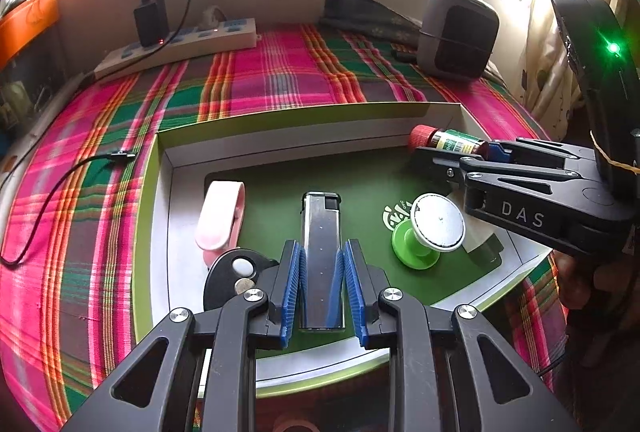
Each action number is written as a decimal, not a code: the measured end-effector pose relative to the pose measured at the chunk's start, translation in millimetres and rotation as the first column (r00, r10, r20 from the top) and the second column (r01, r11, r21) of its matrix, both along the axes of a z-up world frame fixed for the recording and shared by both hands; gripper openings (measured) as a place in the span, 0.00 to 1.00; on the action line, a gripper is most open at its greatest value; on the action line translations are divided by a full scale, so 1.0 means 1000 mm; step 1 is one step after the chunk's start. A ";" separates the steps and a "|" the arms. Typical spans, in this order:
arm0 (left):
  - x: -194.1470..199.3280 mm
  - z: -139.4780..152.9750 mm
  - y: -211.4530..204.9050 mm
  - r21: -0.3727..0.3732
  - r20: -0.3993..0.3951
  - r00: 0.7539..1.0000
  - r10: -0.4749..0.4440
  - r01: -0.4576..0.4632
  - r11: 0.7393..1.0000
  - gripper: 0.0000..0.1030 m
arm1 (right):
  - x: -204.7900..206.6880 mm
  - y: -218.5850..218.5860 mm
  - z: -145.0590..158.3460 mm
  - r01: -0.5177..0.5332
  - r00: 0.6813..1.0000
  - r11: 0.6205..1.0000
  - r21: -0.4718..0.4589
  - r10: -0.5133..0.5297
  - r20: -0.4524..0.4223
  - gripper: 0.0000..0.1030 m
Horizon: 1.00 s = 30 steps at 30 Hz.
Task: Organize rigid objects
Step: 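Open the left tool to release the lighter while the right tool releases the jar in the box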
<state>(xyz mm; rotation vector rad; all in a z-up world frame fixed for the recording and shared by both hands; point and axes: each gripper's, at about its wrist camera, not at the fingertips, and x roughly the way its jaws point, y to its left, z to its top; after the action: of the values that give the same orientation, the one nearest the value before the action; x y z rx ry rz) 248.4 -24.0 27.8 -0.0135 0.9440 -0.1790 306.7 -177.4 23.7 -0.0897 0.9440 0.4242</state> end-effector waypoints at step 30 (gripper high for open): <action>-0.029 0.023 0.000 0.014 0.041 0.999 -0.001 0.001 1.000 0.38 | -0.023 -0.006 0.021 0.038 0.998 0.999 0.030 -0.039 0.041 0.41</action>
<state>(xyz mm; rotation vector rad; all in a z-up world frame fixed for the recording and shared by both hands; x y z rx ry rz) 219.2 -23.9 50.6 0.0032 0.9039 -0.1729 283.5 -183.7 44.9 -0.0534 0.8968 0.3991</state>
